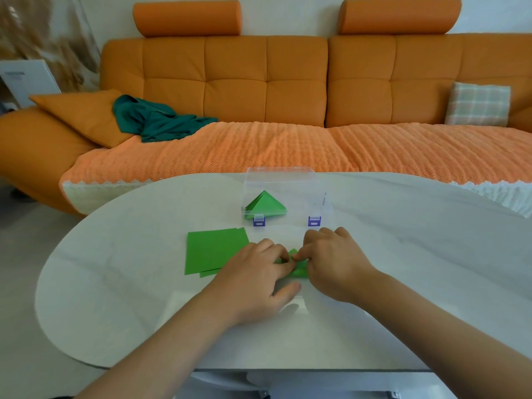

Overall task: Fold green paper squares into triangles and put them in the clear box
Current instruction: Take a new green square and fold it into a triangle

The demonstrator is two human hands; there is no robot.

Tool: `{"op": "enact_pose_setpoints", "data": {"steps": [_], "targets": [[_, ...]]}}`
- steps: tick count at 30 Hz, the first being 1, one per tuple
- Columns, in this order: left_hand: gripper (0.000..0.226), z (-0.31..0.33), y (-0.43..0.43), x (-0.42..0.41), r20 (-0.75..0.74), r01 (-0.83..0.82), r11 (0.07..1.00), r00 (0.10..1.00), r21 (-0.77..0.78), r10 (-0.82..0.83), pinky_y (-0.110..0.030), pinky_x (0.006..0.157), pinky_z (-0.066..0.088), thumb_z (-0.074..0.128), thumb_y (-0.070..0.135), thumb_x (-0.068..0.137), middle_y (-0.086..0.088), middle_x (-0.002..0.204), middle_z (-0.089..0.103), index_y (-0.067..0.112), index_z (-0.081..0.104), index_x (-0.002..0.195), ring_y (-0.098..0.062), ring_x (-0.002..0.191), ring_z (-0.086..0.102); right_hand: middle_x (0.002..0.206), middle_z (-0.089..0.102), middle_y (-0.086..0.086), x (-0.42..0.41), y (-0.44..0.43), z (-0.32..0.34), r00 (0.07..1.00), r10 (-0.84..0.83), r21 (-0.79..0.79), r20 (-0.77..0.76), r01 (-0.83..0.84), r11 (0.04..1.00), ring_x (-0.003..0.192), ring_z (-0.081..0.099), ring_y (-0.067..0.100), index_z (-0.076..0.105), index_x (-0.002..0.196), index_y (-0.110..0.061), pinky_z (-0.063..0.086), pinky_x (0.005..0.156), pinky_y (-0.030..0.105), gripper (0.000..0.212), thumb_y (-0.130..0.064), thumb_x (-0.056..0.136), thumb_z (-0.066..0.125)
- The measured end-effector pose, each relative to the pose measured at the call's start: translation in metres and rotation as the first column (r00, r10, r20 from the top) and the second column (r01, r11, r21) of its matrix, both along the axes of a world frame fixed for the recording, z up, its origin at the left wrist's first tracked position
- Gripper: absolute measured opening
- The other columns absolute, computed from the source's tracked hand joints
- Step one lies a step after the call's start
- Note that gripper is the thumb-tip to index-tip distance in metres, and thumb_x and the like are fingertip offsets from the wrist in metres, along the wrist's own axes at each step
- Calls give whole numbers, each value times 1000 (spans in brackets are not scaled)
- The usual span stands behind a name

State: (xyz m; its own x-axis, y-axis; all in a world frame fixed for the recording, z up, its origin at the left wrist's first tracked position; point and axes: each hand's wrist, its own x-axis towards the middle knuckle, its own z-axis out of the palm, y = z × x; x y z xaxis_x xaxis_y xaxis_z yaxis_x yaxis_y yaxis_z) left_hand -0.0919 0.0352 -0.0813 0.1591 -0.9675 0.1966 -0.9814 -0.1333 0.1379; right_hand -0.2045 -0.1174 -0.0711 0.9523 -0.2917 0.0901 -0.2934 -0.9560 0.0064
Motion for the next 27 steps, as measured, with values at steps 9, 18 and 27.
{"op": "enact_pose_setpoints", "data": {"steps": [9, 18, 27], "targets": [[65, -11, 23, -19, 133, 56, 998, 989, -1, -56, -31, 121, 15, 33, 58, 96, 2, 142, 54, 14, 55, 138, -16, 136, 41, 95, 55, -6, -2, 4, -6, 996, -23, 1, 82, 23, 1000, 85, 46, 20, 70, 106, -35, 32, 76, 36, 75, -36, 73, 3], [63, -12, 28, -24, -107, 14, 999, 994, 42, -9, -23, 114, 26, 38, 63, 94, 13, 151, 31, 24, 39, 144, -5, 135, 28, 95, 57, -6, -6, 11, -11, 995, -53, -32, 88, 56, 998, 86, 49, 19, 71, 111, -32, 36, 80, 36, 43, -51, 89, 38], [71, -18, 28, -22, -126, -7, 997, 992, 76, 16, -25, 118, 20, 37, 68, 91, 14, 154, 25, 28, 32, 150, -4, 141, 21, 130, 50, -7, -22, 10, -10, 992, -117, 22, 47, 116, 993, 116, 48, 20, 48, 138, -38, 34, 96, 37, 49, -57, 93, 43]]}}
